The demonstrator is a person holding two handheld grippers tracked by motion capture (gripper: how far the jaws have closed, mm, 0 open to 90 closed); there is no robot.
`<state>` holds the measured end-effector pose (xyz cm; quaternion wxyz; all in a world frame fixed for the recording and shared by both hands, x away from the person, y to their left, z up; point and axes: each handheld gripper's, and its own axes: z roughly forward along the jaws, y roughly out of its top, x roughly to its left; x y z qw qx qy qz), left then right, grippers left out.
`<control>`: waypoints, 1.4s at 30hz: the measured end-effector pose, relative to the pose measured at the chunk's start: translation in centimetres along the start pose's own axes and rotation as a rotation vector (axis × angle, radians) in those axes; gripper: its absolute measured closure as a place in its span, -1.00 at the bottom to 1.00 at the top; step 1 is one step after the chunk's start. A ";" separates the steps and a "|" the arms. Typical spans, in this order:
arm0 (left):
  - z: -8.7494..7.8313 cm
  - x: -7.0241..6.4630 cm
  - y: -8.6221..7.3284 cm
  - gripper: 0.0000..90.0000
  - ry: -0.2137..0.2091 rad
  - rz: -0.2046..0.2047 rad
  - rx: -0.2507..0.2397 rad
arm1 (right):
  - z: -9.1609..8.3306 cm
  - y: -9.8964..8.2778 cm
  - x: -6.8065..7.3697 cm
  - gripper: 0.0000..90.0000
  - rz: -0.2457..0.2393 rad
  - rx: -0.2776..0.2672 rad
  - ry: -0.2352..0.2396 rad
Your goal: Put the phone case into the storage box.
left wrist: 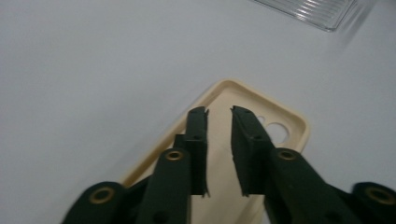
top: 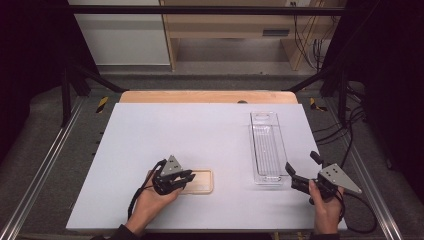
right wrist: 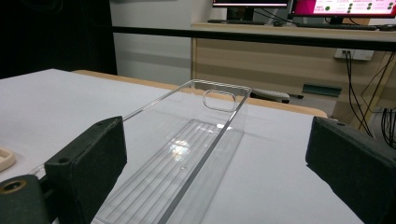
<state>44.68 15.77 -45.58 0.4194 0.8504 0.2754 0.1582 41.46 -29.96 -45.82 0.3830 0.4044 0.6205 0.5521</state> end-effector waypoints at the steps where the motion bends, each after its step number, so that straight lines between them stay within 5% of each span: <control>1: -0.2 0.3 -0.1 0.44 -0.007 0.022 0.000 | 0.0 0.0 0.0 -0.88 0.001 0.003 0.001; 4: -0.5 1.1 -0.4 -0.07 -0.028 0.070 0.018 | 0.0 0.0 0.1 -0.88 -0.002 0.004 0.001; 8: -0.7 2.1 -0.8 -0.60 -0.045 0.084 0.040 | 0.1 0.0 0.1 -0.88 -0.006 0.005 0.003; 13: -0.4 2.8 -1.3 -0.84 -0.098 0.098 0.082 | 0.1 -0.1 0.1 -0.88 -0.003 0.009 0.003; 18: 0.5 3.1 -1.7 -0.86 -0.116 0.146 0.146 | 0.0 0.0 0.1 -0.88 0.001 0.004 0.002; 30: 1.6 3.8 -1.9 -0.96 -0.191 0.193 0.184 | 0.1 0.0 0.2 -0.88 -0.002 0.006 0.010; 42: 2.2 4.6 -2.5 -1.00 -0.248 0.188 0.182 | 0.2 -0.1 0.2 -0.88 -0.002 0.012 0.014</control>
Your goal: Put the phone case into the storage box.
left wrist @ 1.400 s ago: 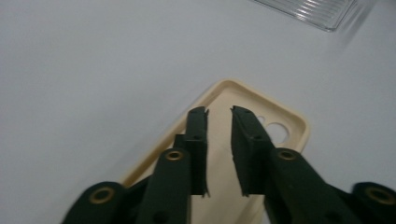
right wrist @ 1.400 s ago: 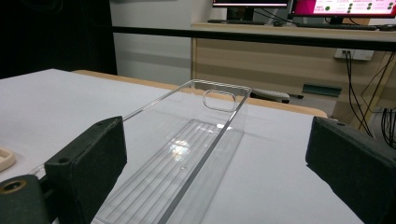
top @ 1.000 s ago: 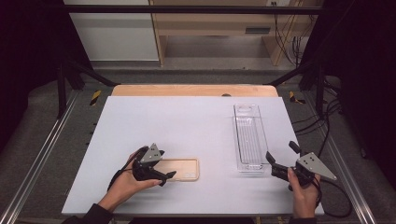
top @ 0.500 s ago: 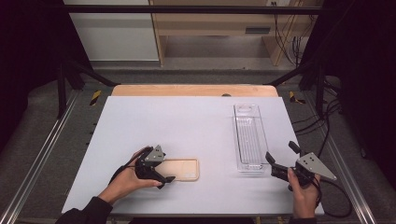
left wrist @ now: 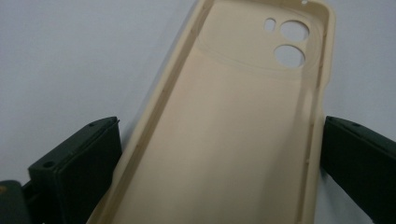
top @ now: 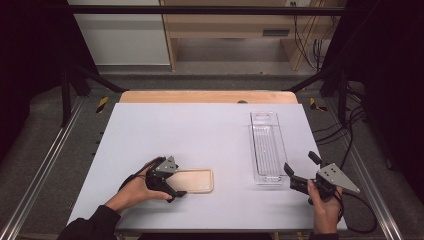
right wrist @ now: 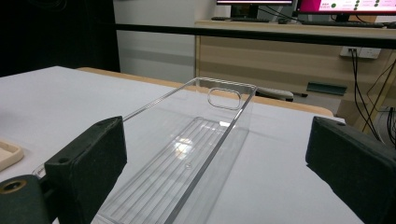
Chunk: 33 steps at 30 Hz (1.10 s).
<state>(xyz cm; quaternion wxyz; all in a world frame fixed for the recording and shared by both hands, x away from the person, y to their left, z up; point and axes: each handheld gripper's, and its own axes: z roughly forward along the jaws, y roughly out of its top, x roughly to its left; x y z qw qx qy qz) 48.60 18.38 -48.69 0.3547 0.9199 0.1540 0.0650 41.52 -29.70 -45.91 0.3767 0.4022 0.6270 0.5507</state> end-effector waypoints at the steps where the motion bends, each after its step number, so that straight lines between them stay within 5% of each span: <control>1: 0.0 0.0 0.0 -1.00 -0.001 0.000 -0.002 | 0.0 0.0 0.0 -0.88 0.000 0.000 0.001; 8: -0.4 -0.2 0.0 -0.87 0.002 -0.005 0.006 | 0.0 -0.1 0.0 -0.88 0.001 0.001 0.000; 13: -0.7 -1.0 0.1 -0.78 0.043 -0.015 0.026 | 0.1 -0.1 0.0 -0.88 0.003 0.004 0.001; 26: -1.3 -2.3 -0.8 -0.72 0.121 -0.101 -0.085 | 0.0 0.0 0.1 -0.88 0.002 0.005 0.001; 33: -1.2 -2.9 -0.2 -0.73 0.153 -0.081 -0.012 | 0.1 0.0 0.1 -0.88 0.001 0.005 0.001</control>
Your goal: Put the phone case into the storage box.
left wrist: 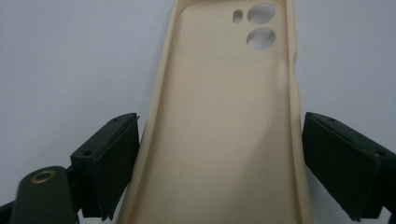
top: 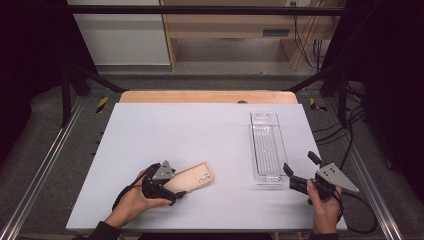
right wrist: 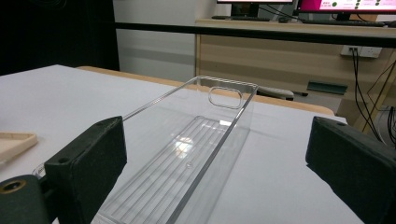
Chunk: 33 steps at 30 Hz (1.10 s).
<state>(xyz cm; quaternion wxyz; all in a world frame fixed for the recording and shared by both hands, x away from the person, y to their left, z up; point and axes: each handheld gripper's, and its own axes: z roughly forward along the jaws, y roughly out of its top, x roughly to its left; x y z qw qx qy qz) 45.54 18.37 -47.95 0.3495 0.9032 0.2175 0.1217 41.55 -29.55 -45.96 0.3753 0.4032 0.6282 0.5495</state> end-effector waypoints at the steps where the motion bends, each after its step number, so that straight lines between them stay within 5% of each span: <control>1: 0.0 0.0 0.1 -0.74 0.002 -0.003 0.008 | 0.0 0.0 0.0 -0.88 -0.003 -0.001 0.001; 13: 0.4 0.3 0.3 -0.77 -0.019 -0.044 0.047 | 0.0 0.0 0.0 -0.88 -0.002 0.000 0.000; 33: 0.4 0.3 -0.7 -0.86 -0.019 -0.056 0.000 | 0.1 0.0 0.1 -0.88 -0.005 0.005 0.008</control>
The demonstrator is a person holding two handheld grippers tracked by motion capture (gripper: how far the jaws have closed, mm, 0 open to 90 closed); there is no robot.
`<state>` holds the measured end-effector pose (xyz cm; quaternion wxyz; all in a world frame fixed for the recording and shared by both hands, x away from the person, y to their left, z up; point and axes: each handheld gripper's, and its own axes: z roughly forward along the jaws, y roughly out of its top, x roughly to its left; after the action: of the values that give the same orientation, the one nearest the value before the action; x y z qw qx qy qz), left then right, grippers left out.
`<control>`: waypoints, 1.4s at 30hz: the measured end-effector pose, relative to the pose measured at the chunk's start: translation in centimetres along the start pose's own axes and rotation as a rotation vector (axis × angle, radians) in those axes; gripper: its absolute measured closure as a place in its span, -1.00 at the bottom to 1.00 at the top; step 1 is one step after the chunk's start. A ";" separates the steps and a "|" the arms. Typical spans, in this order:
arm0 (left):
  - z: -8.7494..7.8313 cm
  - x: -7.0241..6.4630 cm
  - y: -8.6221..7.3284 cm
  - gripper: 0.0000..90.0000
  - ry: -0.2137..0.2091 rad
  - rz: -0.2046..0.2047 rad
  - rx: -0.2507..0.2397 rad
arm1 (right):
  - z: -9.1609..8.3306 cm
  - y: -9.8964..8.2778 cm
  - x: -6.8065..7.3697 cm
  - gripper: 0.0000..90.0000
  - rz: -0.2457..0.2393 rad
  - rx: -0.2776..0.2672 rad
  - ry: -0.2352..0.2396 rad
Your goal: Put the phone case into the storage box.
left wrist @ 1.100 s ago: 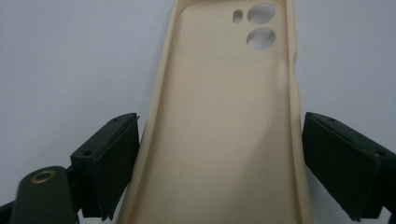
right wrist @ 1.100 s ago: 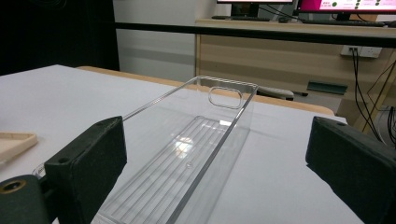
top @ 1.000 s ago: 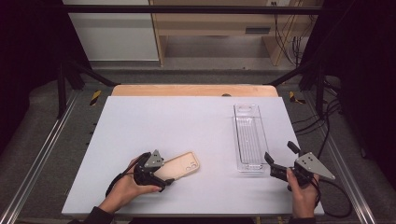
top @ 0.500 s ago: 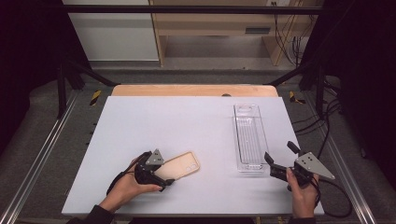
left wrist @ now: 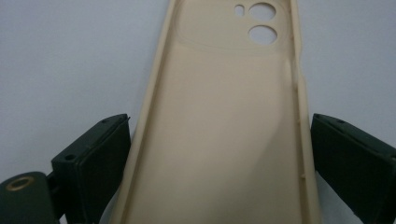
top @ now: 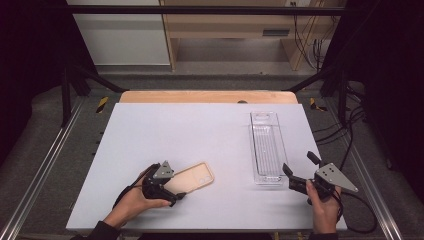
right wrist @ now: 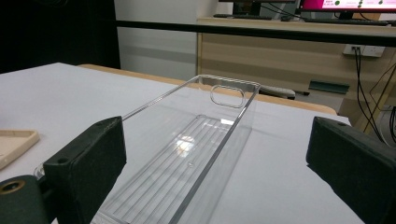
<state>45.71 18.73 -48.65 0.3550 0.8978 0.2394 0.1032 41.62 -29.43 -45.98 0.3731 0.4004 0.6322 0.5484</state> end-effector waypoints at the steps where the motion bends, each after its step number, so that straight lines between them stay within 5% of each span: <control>1: 0.0 0.0 -0.1 -0.85 0.001 -0.004 -0.005 | 0.0 0.0 0.0 -0.88 -0.001 0.000 -0.001; 8: -0.2 -0.6 -0.6 -0.75 0.039 -0.045 -0.060 | 0.0 0.0 0.1 -0.89 -0.001 0.003 0.001; 19: -1.5 -1.6 -0.3 -0.72 0.183 0.044 -0.153 | 0.0 0.5 0.4 -0.89 -0.014 -0.006 -0.003; 25: -2.3 -0.8 -0.5 -0.72 0.224 0.002 -0.219 | 0.0 1.6 1.5 -0.89 -0.017 0.003 -0.014; 33: -2.9 -1.0 -0.4 -0.72 0.258 -0.026 -0.302 | 1.4 4.8 5.2 -0.89 -0.043 0.096 -0.021; 42: -3.4 -1.7 0.0 -0.72 0.297 -0.009 -0.365 | 5.9 8.4 10.7 -0.86 -0.084 0.236 0.112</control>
<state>43.04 19.94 -46.23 0.4730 0.7926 0.2701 0.2741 43.56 -16.62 -38.67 0.3101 0.3835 0.7283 0.4757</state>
